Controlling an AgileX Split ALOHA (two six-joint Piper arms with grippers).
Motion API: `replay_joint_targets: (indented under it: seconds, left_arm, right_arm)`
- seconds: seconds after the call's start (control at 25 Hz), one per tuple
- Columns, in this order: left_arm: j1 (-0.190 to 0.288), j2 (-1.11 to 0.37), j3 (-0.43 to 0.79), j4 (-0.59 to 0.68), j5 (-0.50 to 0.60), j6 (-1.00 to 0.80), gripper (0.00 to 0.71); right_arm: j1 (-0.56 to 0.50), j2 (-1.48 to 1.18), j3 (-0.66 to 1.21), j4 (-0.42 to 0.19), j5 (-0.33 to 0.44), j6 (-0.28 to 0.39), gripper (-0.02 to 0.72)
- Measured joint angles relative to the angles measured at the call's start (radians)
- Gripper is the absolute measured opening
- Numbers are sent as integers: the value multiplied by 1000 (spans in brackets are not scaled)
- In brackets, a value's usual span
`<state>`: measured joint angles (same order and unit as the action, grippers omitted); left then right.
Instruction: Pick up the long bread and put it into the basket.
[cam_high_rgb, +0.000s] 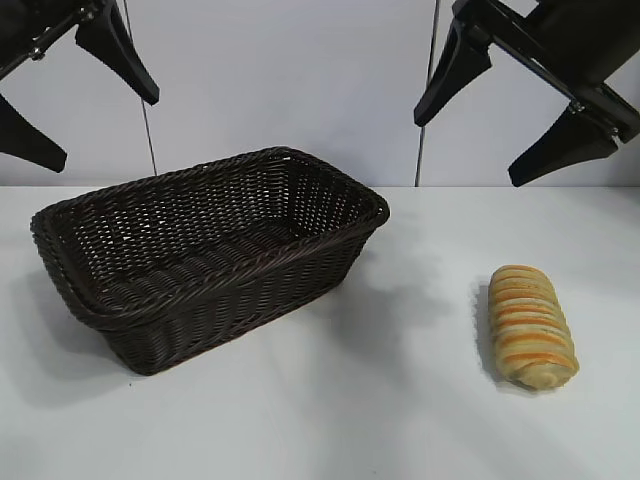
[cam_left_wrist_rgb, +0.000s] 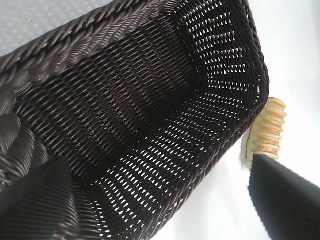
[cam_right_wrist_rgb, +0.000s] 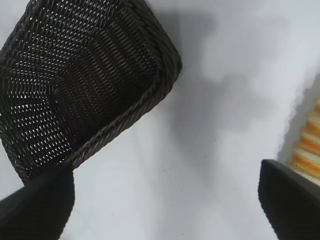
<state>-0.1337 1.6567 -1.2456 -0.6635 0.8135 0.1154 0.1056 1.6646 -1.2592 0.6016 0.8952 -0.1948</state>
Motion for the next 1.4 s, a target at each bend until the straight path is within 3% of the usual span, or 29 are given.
replay_joint_targets:
  seconds: [0.24, 0.48, 0.6, 0.84, 1.08, 1.4]
  left_arm:
    - [1, -2, 0, 32, 19, -47, 692]
    - [-29, -52, 1, 418, 83, -360, 688]
    - [-68, -47, 2, 522, 102, -439, 689]
    - [-86, 45, 45, 501, 72, -460, 689]
    - [-86, 93, 171, 433, -97, -464, 689]
    - [-86, 174, 181, 354, -186, -451, 688]
  right_arm:
    - [0, 0, 0, 0, 8, 0, 694]
    - [0, 0, 0, 0, 24, 0, 694]
    - [0, 0, 0, 0, 25, 0, 694]
    - [0, 0, 0, 0, 26, 0, 694]
    - [0, 0, 0, 0, 26, 0, 694]
    - [0, 0, 0, 0, 27, 0, 694]
